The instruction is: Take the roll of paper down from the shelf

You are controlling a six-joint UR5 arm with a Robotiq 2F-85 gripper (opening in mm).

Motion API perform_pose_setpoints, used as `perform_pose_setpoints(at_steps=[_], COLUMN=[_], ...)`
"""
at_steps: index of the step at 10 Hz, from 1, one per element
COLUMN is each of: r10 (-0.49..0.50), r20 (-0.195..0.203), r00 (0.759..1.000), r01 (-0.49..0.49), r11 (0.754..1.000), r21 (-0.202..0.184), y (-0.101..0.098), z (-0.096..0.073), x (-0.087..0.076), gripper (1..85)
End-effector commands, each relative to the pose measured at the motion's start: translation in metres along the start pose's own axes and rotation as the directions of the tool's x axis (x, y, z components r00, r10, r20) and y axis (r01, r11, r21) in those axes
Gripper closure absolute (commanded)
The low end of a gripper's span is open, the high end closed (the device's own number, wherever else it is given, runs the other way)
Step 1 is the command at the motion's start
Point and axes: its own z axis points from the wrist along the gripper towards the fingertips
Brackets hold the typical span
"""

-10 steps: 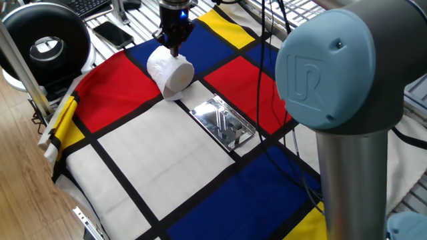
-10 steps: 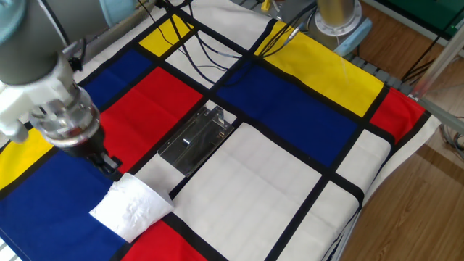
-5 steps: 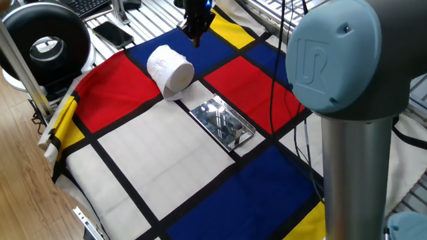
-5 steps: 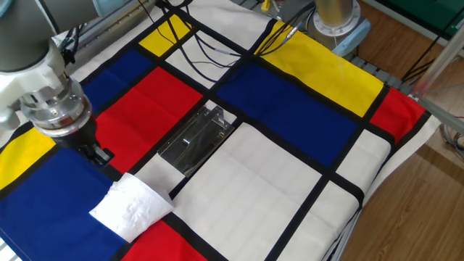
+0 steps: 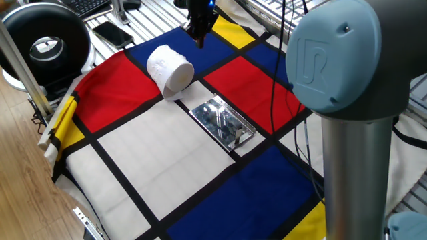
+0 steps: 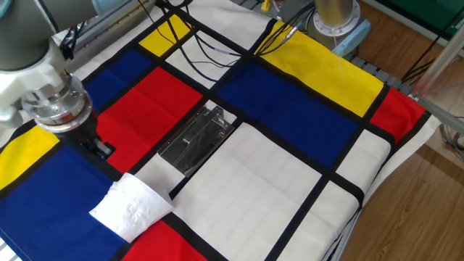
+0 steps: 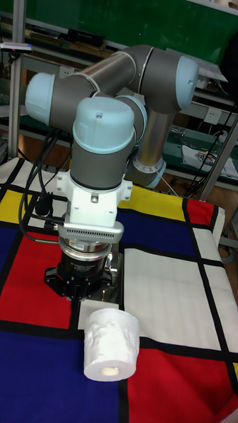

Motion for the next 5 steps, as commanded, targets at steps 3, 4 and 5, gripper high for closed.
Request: perform_pose_setpoints(at_steps=[3,4,5], r10=[0.047,0.052,0.039], r20=[-0.006,-0.014,-0.011], r00=[0.999,0.999,0.999], r01=[-0.046,-0.051,-0.039], r11=[0.996,0.996,0.997], r21=[0.075,0.069,0.067], y=[-0.027,-0.027,-0.030], z=[0.015,0.018,0.020], x=[0.033,0.036,0.038], gripper=[84.7,84.7,84.7])
